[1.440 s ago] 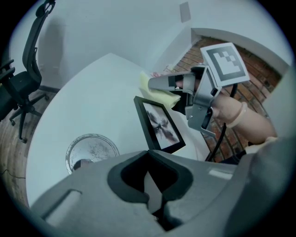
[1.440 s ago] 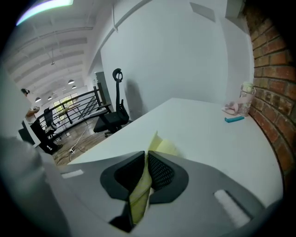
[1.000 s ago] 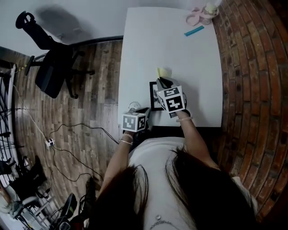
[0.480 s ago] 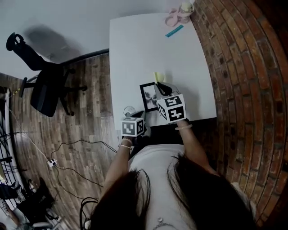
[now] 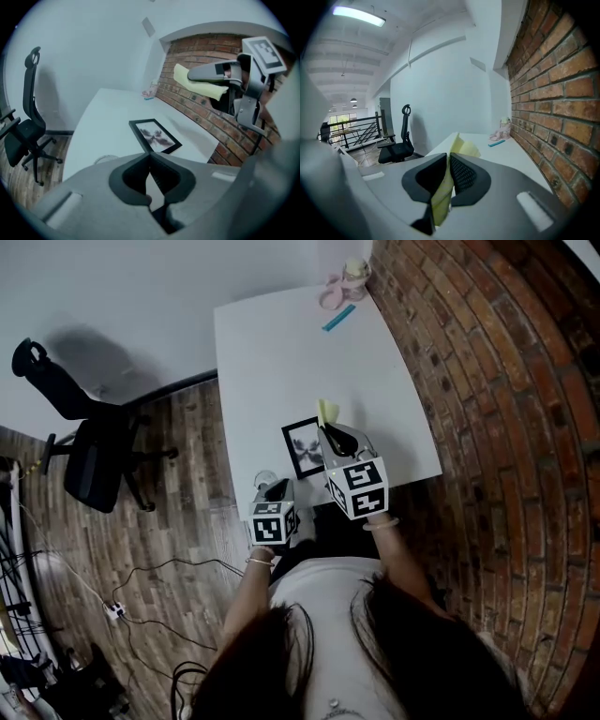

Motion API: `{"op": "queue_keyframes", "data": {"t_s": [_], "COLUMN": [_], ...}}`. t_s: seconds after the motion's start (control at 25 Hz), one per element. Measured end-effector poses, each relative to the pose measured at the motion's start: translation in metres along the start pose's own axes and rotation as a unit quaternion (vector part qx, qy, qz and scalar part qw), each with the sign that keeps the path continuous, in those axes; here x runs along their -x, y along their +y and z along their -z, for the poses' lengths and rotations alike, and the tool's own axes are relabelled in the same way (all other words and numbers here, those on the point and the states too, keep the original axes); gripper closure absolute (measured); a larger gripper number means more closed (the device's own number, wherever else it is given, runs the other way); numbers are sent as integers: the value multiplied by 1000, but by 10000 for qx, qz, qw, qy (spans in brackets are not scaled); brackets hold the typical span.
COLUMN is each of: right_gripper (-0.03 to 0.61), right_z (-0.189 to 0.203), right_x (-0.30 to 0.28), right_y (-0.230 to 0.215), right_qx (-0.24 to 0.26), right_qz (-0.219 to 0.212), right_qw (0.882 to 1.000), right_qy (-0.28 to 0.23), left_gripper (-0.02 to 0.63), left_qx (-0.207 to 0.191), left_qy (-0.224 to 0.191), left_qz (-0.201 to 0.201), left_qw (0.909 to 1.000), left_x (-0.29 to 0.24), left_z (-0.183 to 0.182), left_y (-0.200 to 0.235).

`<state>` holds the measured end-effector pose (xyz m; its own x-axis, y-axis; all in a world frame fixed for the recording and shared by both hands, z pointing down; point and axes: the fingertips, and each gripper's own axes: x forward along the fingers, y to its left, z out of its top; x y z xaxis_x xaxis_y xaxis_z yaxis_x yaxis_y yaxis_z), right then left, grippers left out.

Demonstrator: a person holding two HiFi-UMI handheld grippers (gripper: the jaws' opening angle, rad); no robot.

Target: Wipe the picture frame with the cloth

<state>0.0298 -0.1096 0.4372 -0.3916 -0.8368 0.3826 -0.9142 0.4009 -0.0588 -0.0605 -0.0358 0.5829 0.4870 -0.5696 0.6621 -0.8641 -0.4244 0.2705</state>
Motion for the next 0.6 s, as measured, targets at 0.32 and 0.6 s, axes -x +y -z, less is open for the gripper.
{"op": "queue_keyframes", "data": {"t_s": [0.32, 0.6], "right_gripper": [551, 551], "right_z": [-17, -25], "right_x": [48, 83], "right_y": [21, 44], "right_qx": [-62, -14], "right_qz": [267, 378], "right_qw": [9987, 9967], "right_qy": [-439, -715], "left_gripper": [609, 609], "left_qx": [-462, -785], "left_qy": [-978, -1761], "left_qz": [-162, -92], "left_qw": [9940, 9812], "left_x": [60, 116], "left_z": [-40, -76], "left_y": [1, -17]}}
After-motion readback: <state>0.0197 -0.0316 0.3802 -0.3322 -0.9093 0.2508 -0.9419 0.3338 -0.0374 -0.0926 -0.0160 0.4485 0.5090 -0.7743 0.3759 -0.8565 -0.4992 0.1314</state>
